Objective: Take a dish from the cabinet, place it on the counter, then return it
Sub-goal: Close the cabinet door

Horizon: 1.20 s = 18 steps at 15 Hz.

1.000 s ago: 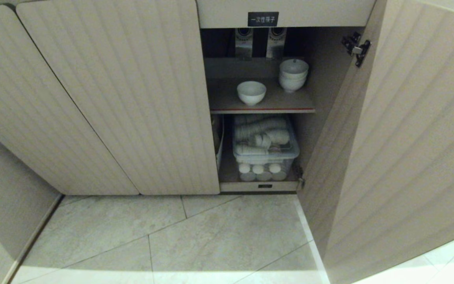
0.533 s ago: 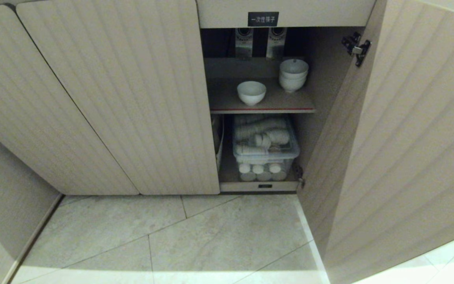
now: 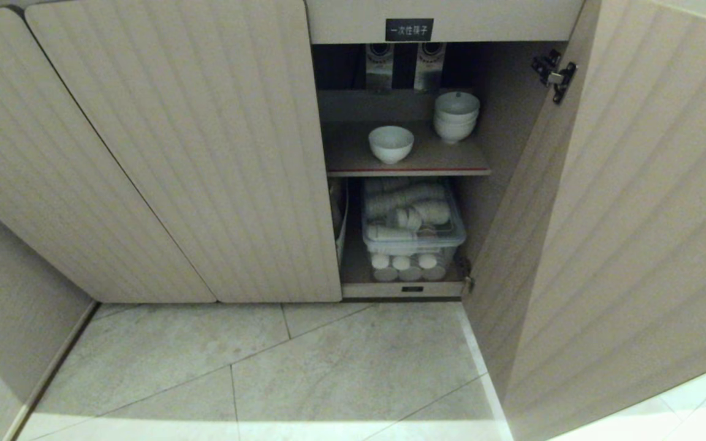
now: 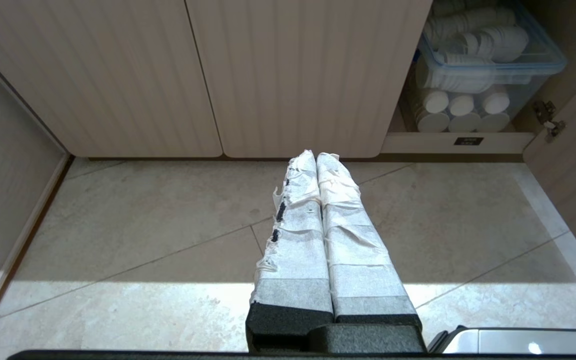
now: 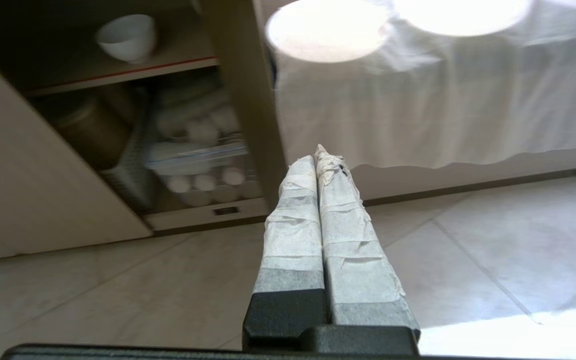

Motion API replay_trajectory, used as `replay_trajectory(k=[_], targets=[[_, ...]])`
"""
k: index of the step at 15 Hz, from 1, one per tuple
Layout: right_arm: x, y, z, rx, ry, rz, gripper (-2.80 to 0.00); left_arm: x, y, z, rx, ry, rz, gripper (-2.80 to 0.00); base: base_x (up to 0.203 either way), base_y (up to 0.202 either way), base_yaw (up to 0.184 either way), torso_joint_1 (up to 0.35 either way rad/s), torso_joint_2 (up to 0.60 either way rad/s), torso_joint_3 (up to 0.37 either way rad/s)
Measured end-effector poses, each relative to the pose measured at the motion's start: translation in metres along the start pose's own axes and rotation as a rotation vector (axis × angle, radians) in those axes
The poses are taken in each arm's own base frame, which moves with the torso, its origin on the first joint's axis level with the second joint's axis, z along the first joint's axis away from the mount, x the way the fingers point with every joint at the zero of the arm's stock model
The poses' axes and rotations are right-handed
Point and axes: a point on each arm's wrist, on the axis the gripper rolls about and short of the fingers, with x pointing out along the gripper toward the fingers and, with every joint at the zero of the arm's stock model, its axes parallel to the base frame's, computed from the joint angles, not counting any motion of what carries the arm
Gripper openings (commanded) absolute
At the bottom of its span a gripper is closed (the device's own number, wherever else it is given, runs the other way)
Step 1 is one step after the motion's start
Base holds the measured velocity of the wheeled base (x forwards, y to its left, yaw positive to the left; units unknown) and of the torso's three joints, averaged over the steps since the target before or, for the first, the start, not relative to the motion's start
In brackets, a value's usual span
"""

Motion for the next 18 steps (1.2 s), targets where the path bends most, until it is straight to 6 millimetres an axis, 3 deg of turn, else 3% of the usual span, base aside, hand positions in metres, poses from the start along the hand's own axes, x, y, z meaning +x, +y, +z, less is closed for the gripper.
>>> replay_trajectory(k=[10,18], targets=[[0.014,-0.001,0.0,-0.027,0.021,-0.106,-2.8,0.0,0.0,0.0,0.0,0.0,0.0,-2.8,0.0,0.0,0.0,0.0,0.0,0.0],[0.02,0.005,0.0,-0.027,0.05,0.114,-2.8,0.0,0.0,0.0,0.0,0.0,-0.001,-2.8,0.0,0.0,0.0,0.0,0.0,0.0]])
